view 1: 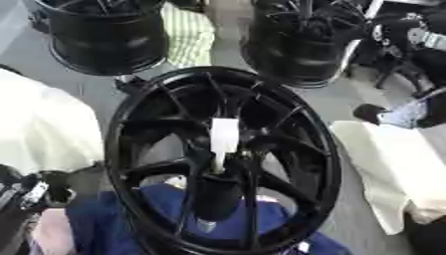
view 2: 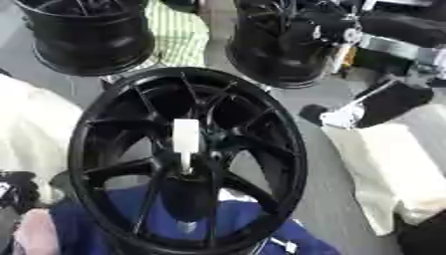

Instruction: Pull the pin out of the wheel hub.

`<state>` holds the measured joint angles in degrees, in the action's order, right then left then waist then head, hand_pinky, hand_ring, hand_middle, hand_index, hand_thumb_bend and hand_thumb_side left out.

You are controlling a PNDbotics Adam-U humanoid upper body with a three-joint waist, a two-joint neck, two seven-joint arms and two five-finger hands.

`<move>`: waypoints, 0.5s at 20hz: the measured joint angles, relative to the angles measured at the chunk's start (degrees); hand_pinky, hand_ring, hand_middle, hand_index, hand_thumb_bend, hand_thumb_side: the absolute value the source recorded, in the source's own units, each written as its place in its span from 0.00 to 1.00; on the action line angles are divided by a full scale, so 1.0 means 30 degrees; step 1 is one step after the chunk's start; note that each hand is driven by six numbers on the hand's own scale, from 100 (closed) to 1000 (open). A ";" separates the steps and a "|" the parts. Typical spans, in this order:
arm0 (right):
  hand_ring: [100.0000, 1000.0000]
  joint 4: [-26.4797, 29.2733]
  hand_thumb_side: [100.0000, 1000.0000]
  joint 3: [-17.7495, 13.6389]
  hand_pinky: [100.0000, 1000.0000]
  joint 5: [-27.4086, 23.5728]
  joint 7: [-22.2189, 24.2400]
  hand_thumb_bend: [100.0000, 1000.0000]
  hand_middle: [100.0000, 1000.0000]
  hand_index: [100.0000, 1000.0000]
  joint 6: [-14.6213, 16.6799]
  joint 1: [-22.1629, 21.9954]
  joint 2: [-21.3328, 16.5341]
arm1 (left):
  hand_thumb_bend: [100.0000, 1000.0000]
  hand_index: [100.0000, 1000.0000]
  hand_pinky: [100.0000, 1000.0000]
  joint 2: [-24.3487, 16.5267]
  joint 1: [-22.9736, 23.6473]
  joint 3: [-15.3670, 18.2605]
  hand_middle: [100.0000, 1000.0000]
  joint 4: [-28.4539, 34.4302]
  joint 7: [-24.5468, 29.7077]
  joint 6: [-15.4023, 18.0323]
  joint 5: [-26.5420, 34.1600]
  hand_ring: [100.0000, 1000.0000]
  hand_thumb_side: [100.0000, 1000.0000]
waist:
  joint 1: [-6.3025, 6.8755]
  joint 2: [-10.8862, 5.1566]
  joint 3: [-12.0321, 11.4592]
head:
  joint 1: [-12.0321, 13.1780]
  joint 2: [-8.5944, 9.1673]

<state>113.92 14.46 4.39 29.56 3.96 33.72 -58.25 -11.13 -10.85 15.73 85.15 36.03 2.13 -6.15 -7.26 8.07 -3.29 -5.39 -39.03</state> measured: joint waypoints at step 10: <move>0.76 0.0000 0.13 0.1460 0.68 0.0340 0.1937 0.29 0.87 0.94 -0.1867 0.2302 0.2152 | 0.00 0.71 0.63 -0.0012 -0.0233 -0.0140 0.53 0.0101 0.0152 0.0034 0.0000 0.58 0.65 | -0.0047 0.0270 -0.0267 | -0.0320 0.0126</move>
<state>113.92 18.84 5.41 35.37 -1.64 40.63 -51.80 -11.17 -11.55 15.31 85.45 36.48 2.23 -6.15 -7.40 8.88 -4.09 -6.36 -38.65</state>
